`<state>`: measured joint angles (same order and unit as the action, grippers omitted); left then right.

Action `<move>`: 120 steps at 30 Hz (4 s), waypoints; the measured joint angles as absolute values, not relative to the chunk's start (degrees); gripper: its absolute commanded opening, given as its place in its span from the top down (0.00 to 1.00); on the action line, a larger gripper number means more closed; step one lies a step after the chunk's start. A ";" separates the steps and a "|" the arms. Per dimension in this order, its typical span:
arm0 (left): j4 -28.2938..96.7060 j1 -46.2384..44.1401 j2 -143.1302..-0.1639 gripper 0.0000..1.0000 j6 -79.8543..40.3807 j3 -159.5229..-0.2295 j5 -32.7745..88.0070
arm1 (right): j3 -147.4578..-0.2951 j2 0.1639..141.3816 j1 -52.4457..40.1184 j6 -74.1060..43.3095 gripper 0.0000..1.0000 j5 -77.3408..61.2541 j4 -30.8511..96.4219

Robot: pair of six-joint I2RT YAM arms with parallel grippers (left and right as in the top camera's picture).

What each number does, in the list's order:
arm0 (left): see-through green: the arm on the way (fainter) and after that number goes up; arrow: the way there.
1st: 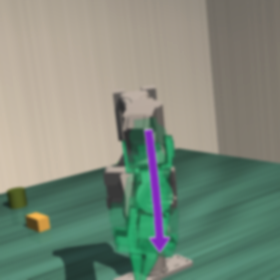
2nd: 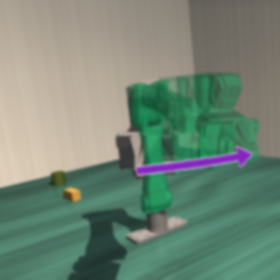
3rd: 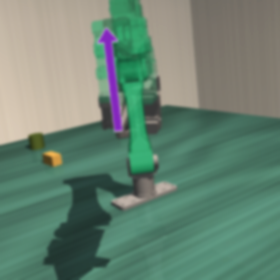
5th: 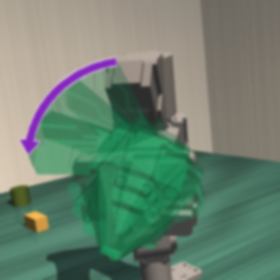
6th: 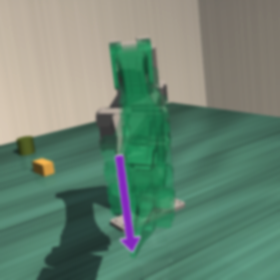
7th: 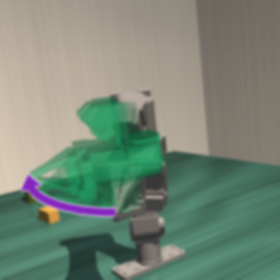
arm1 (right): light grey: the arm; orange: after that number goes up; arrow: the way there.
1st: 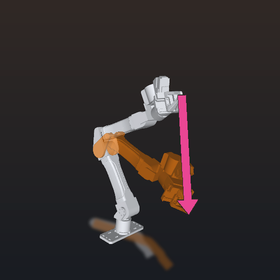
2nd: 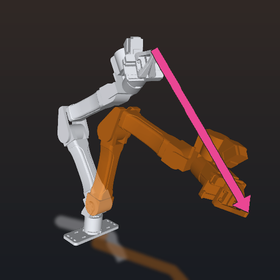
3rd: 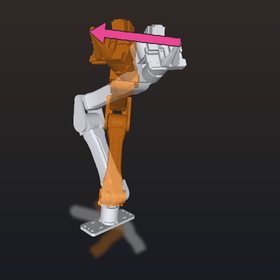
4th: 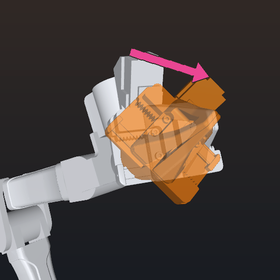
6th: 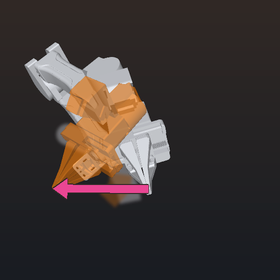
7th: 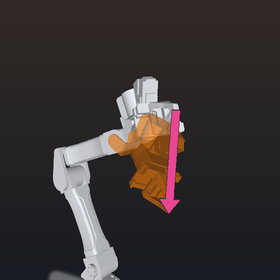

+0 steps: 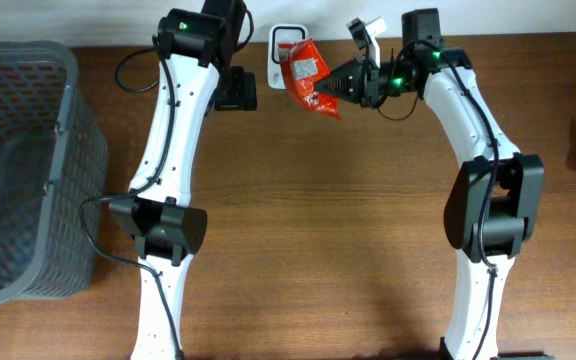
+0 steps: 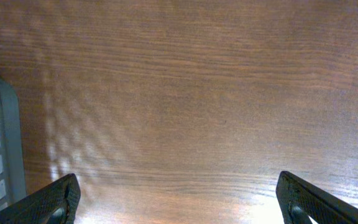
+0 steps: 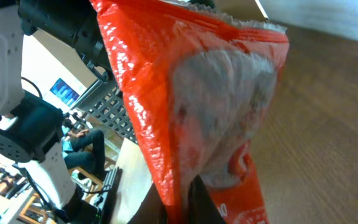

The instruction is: Scan the item barcode

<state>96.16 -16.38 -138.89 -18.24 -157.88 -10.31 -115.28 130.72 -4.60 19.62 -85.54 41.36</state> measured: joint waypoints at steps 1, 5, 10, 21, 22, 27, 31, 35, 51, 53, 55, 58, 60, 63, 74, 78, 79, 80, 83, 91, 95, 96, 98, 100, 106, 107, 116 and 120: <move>96.20 -16.38 -138.87 0.01 -18.24 -157.88 -10.33 | -115.28 130.72 -4.60 19.51 0.96 -85.62 39.07; 96.18 -16.38 -138.87 0.01 -18.24 -157.88 -10.33 | -115.31 130.72 -4.60 4.19 0.96 -81.43 28.29; 96.23 -16.38 -138.89 0.01 -18.24 -157.88 -10.31 | -115.33 130.72 -5.58 -22.63 0.96 -50.35 20.49; 96.23 -16.38 -138.89 0.01 -18.24 -157.88 -10.33 | -115.94 134.04 -23.42 -18.20 0.96 9.02 10.28; 96.20 -16.38 -138.89 0.01 -18.26 -157.88 -10.31 | -115.94 134.23 -23.09 -18.15 0.96 9.34 10.28; 96.23 -16.38 -138.89 0.01 -18.24 -157.88 -10.33 | -115.94 134.26 -22.96 -18.00 0.96 8.29 10.26; 96.23 -16.38 -138.87 0.01 -18.24 -157.88 -10.31 | -115.94 134.26 -22.96 -17.98 0.96 6.59 11.55; 96.20 -16.38 -138.89 0.01 -18.24 -157.88 -10.33 | -115.94 132.22 -19.66 -18.22 0.96 6.55 16.27; 96.20 -16.38 -138.89 0.01 -18.26 -157.88 -10.31 | -113.36 118.80 43.29 -22.37 0.11 11.60 60.25; 96.23 -16.38 -138.89 0.01 -18.24 -157.88 -10.33 | -112.57 118.80 43.31 -22.55 0.07 11.03 62.24; 96.20 -16.38 -138.89 0.01 -18.24 -157.88 -10.31 | -112.57 118.72 43.31 -22.50 0.06 5.39 65.12; 96.20 -16.45 -138.87 0.01 -18.24 -157.88 -10.33 | -112.20 112.33 43.09 -22.52 0.07 -10.02 72.55; 96.25 -16.45 -138.89 0.01 -18.24 -157.88 -10.33 | -112.18 102.65 41.41 -21.19 0.07 -15.86 79.35; 96.01 -16.53 -138.89 0.01 -18.24 -157.88 -10.33 | -101.86 82.74 28.97 -17.56 0.01 -19.22 82.37; 96.23 -16.60 -138.89 0.01 -18.24 -157.88 -10.33 | -66.30 70.02 1.85 -16.56 0.02 -20.51 86.54; 96.16 -16.60 -138.89 0.01 -18.24 -157.88 -10.31 | -65.82 70.06 -8.71 -15.77 0.02 -19.79 71.92; 96.18 -16.60 -138.89 0.01 -18.24 -157.88 -10.33 | -65.60 70.02 -11.70 -14.92 0.01 -19.57 68.71; 96.23 -16.60 -138.89 0.01 -18.24 -157.88 -10.31 | -64.18 69.19 -13.96 -14.26 0.01 -18.85 64.18; 96.27 -16.60 -138.89 0.01 -18.24 -157.88 -10.33 | -56.97 61.76 -15.73 -12.69 0.01 -17.41 54.11; 96.16 -16.60 -138.89 0.01 -18.24 -157.88 -10.33 | -30.11 27.83 3.49 0.45 0.01 -27.51 30.52; 96.23 -16.60 -138.89 0.01 -18.24 -157.88 -10.33 | -17.82 16.84 5.15 2.11 0.02 -30.20 11.84; 96.25 -16.64 -138.89 0.01 -18.24 -157.88 -10.31 | -15.33 14.55 5.17 2.15 0.02 -30.59 8.47; 96.27 -16.64 -138.89 0.01 -18.26 -157.88 -10.31 | -11.18 8.23 5.19 2.37 0.01 -30.57 5.87; 96.16 -16.64 -138.89 0.01 -18.24 -157.88 -10.33 | -9.98 3.70 5.23 3.22 0.01 -30.52 5.72; 96.20 -16.64 -138.89 0.01 -18.24 -157.88 -10.33 | -7.46 0.80 4.43 6.68 0.01 -26.06 -0.95; 96.20 -16.64 -138.89 0.01 -18.24 -157.88 -10.31 | -7.22 0.80 3.84 7.09 0.02 -24.82 -0.95; 96.20 -16.93 -138.89 0.01 -18.26 -157.88 -10.33 | -1.15 0.73 2.98 7.84 0.02 -17.41 -11.90; 96.20 -16.93 -138.89 0.01 -18.26 -157.88 -10.31 | -0.89 0.60 2.98 7.92 0.02 -15.42 -4.19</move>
